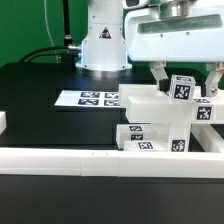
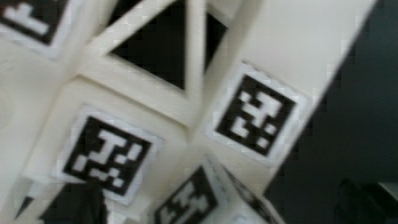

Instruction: Assemble chair

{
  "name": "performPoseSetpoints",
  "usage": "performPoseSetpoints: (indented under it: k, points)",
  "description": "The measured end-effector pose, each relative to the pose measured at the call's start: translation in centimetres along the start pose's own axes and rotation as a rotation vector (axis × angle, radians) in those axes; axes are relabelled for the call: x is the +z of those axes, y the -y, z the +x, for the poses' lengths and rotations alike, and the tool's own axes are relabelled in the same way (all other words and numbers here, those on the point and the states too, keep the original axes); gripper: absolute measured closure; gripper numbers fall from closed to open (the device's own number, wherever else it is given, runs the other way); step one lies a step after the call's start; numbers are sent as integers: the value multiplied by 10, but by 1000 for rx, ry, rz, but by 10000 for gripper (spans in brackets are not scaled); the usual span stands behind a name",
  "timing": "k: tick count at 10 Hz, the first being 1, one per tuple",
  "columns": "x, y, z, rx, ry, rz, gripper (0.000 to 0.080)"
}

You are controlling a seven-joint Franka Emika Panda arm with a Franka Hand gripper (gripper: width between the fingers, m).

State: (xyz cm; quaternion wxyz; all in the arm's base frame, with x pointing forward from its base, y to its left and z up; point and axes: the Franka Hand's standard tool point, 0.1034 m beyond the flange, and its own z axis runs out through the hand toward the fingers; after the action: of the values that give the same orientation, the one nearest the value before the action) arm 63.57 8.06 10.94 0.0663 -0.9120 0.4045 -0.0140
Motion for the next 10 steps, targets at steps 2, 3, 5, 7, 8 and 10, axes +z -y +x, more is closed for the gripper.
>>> performPoseSetpoints:
  k: [2, 3, 5, 7, 8, 10]
  points:
    - [-2, 0, 2, -238, -15, -38, 151]
    - [-3, 1, 2, -340, -17, -54, 151]
    - [-2, 0, 2, -490, -11, -68, 151]
    - [-1, -1, 2, -640, -5, -71, 151]
    - [-1, -1, 3, -709, -4, -72, 151]
    - [1, -4, 5, -763, -4, -70, 151]
